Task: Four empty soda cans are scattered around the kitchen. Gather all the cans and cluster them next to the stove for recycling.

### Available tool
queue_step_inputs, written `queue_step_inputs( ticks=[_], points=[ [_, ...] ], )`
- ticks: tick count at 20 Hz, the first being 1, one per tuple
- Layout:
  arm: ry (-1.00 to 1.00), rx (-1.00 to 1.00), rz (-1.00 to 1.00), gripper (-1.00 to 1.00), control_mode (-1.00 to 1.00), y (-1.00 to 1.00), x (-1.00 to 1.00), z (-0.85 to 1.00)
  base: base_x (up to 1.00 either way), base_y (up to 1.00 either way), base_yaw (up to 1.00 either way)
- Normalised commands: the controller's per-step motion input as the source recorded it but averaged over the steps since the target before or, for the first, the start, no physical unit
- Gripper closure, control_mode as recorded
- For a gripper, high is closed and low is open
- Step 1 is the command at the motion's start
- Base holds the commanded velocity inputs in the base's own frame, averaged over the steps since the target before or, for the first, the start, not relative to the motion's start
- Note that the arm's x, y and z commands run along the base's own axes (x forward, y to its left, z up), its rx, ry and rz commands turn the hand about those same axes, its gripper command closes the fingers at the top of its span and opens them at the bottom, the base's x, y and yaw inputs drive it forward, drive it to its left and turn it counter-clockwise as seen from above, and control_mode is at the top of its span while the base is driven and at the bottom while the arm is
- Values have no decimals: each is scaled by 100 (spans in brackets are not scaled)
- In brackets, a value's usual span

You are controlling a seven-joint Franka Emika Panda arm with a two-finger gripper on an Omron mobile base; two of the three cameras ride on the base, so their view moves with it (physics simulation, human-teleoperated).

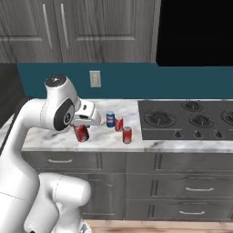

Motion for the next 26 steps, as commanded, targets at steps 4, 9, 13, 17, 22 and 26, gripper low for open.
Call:
queue_step_inputs(
  ticks=[4, 9, 13, 17, 22, 26],
  points=[
    [0, 0, 0, 100, 100, 0, 0, 0, 36, -10, 0],
    [0, 0, 0, 100, 100, 0, 0, 0, 37, -13, 0],
    [0, 0, 0, 100, 100, 0, 0, 0, 37, -12, 0],
    [0, 0, 0, 100, 100, 0, 0, 0, 36, -10, 0],
    [0, 0, 0, 100, 100, 0, 0, 0, 35, -9, 0],
    [0, 0, 0, 100, 100, 0, 0, 0, 28, -10, 0]
  ],
)
